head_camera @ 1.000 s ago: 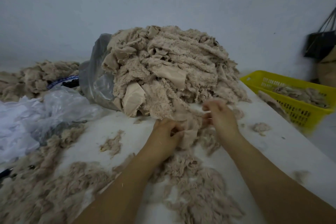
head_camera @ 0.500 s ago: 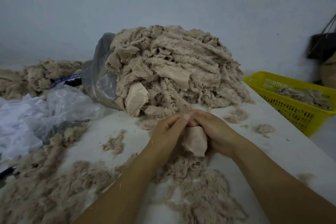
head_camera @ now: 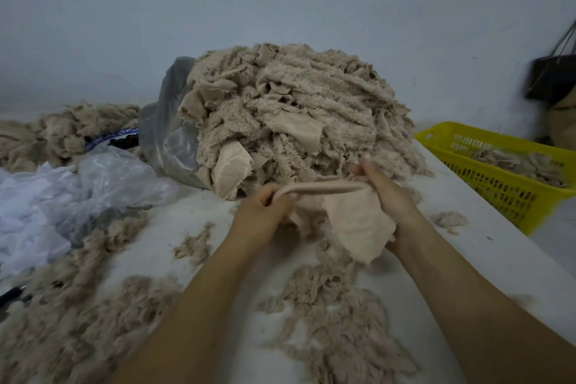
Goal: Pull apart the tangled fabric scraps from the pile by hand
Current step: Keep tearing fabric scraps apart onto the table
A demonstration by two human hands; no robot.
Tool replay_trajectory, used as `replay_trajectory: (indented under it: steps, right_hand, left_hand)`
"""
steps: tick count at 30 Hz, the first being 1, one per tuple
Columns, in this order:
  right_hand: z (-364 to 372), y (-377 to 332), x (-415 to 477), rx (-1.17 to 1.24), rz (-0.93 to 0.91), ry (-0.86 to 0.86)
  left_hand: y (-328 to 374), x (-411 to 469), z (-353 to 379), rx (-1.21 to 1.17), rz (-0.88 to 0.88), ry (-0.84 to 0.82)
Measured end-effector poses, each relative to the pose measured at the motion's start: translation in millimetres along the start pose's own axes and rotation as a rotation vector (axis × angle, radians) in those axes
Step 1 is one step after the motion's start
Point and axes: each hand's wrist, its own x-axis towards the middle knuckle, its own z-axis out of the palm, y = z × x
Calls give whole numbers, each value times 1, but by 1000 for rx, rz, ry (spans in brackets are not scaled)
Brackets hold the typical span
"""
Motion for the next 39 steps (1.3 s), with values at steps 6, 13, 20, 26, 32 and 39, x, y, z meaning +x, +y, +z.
replay_trajectory:
  steps: [6, 13, 20, 26, 32, 39]
  right_hand:
    - [0, 4, 2, 20, 64, -18]
    - [6, 10, -2, 74, 56, -160]
    - [18, 21, -5, -229, -55, -182]
    - [24, 29, -3, -412, -209, -115]
    - [32, 42, -10, -552, -67, -292]
    - [22, 35, -13, -654, -94, -342]
  left_hand:
    - [12, -1, -10, -841, -268, -216]
    - [7, -4, 1, -921, -287, -234]
    - [9, -11, 17, -815, -368, -333]
    - [3, -9, 22, -689, -304, -186]
    - [10, -4, 11, -794, -279, -130]
    - [4, -15, 28, -400, -148, -206]
